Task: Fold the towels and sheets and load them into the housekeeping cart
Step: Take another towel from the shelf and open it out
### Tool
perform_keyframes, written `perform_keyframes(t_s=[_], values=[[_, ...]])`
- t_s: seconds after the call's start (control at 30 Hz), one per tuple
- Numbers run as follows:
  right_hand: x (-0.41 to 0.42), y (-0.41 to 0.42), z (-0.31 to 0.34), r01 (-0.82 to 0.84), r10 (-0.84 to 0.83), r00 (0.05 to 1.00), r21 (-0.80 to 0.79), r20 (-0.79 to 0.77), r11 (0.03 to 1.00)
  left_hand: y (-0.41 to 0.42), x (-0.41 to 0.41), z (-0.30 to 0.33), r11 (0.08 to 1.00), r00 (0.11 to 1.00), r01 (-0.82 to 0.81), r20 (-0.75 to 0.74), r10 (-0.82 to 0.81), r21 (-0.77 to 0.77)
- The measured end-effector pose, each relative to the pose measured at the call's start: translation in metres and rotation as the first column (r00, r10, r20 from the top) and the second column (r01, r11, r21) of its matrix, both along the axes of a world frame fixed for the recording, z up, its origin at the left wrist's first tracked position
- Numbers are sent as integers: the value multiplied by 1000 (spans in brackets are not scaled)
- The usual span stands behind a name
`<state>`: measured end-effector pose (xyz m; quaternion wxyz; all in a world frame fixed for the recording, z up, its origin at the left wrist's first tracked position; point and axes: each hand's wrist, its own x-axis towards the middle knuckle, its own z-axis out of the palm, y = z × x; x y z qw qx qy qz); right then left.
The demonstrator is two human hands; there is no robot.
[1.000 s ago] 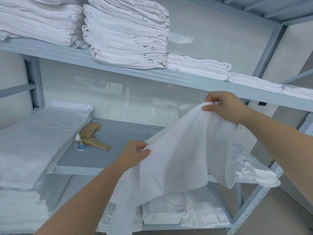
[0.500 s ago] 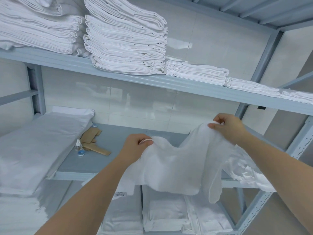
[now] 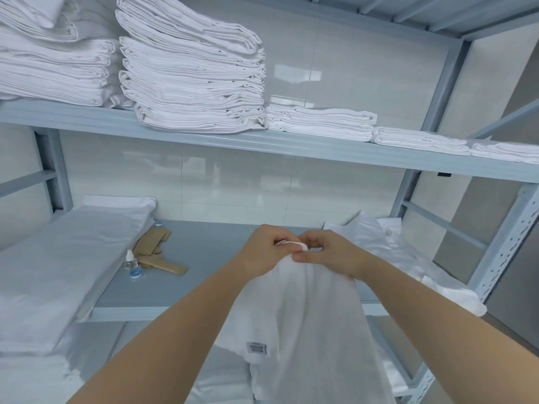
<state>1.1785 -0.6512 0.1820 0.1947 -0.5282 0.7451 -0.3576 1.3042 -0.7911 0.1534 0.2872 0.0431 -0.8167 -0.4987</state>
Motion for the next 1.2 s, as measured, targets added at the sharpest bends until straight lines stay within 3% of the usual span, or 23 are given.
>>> perform_keyframes(t_s=[0.17,0.33,0.43,0.67,0.93,1.2], values=[[4,-4,0,7,-7,999,-22,-41,1000,-12,14,0,999,1000,-23,5,23,-36],[16,-12,4,-154,134,948,46,288,987,-16,24,8,997,999,27,33,-25,-71],[25,-16,7,-94,84,987,65,140,993,-22,31,11,991,999,-7,53,14,-133],[29,-20,21,9,-19,992,-84,-126,996,-40,52,-2,956,977,-158,102,188,-248],[14,-9,41,140,-192,953,-221,-235,965,-60,77,-19,922,933,-243,186,307,-302],[-19,8,37,374,-416,876,-199,-245,906,-74,99,-26,933,921,-323,175,349,-159]])
